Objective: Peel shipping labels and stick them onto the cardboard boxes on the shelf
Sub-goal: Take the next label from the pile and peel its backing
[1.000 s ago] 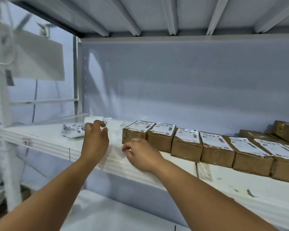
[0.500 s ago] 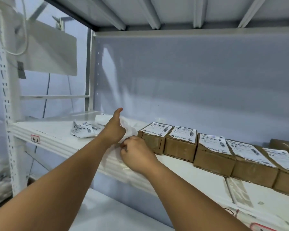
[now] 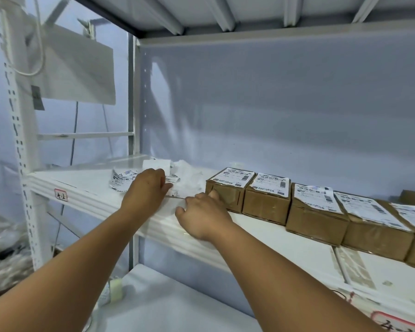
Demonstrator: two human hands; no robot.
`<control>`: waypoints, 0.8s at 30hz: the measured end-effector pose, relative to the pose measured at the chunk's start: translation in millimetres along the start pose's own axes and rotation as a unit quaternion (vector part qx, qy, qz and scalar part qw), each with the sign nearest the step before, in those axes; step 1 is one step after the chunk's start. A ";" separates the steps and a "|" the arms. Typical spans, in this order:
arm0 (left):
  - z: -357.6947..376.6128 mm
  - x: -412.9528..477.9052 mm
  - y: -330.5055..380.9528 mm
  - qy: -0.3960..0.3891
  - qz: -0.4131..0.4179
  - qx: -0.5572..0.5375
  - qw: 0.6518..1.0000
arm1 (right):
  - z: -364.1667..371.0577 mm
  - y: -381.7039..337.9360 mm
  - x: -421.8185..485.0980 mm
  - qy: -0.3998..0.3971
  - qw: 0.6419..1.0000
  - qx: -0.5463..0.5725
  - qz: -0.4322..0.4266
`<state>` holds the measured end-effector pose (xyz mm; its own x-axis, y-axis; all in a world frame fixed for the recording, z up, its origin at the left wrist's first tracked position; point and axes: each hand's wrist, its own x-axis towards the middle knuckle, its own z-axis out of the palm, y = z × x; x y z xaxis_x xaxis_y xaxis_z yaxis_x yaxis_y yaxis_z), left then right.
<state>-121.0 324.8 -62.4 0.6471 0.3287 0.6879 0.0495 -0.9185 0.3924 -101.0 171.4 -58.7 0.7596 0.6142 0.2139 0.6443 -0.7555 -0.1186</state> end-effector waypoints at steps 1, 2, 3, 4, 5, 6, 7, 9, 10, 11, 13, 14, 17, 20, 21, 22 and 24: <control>0.4 0.3 0.1 -0.018 0.009 0.002 1.000 | -1.4 0.2 -1.5 -0.001 1.000 0.002 0.001; 0.9 0.2 0.1 -0.034 0.022 0.002 0.999 | -2.5 0.2 -2.8 -0.001 1.000 0.005 0.000; 1.5 0.1 0.1 -0.048 0.035 0.002 0.998 | -3.1 0.1 -3.7 0.000 1.000 0.009 -0.001; 2.5 1.0 -1.0 -0.063 0.046 -0.001 0.997 | -3.5 -0.2 -4.3 0.000 1.000 0.012 -0.001; 3.5 2.2 -3.2 -0.077 0.044 -0.008 0.996 | -3.8 -0.3 -4.6 0.000 1.000 0.014 0.000; 3.3 2.3 -4.5 -0.085 0.044 -0.015 0.995 | -3.9 -0.5 -5.0 0.000 1.000 0.015 0.000; 2.3 1.7 -5.3 -0.083 0.040 -0.023 0.995 | -4.2 -0.4 -5.1 0.001 1.000 0.016 0.001; 2.4 2.0 -8.8 -0.063 0.051 -0.030 0.996 | -5.1 -0.3 -5.3 0.001 1.000 0.021 0.002; 3.3 3.4 -10.8 -0.053 0.062 -0.025 0.996 | -5.7 -0.8 -5.7 0.000 1.000 0.024 0.002; 2.9 4.4 -11.2 -0.049 0.072 -0.014 0.996 | -5.8 -1.4 -6.0 -0.001 1.000 0.026 0.002; 0.8 8.0 -9.4 -0.035 0.105 0.014 0.994 | -6.1 -1.6 -6.8 0.001 1.000 0.028 0.003; -1.5 10.6 -7.5 -0.019 0.133 0.028 0.990 | -6.4 -1.5 -7.4 0.003 0.999 0.032 0.004; -12.9 21.2 -0.7 0.028 0.184 0.041 0.982 | -7.1 -1.1 -8.5 0.012 0.999 0.046 0.003; -28.0 33.3 9.4 0.067 0.194 0.067 0.976 | -8.6 -1.3 -10.6 0.034 0.996 0.078 -0.003; -33.2 35.8 12.0 0.076 0.194 0.079 0.975 | -8.9 -1.4 -11.3 0.040 0.995 0.087 -0.005; -38.6 37.3 14.2 0.084 0.194 0.090 0.973 | -9.4 -1.3 -12.0 0.043 0.995 0.093 -0.007; -48.5 38.4 17.2 0.094 0.192 0.112 0.971 | -9.7 -0.3 -12.5 0.046 0.994 0.095 -0.007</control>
<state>-132.2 332.3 0.4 0.5010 -0.0311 0.8649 0.0098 -0.9991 -0.0416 -111.5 161.8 -51.9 0.7446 0.5946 0.3033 0.6667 -0.6845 -0.2950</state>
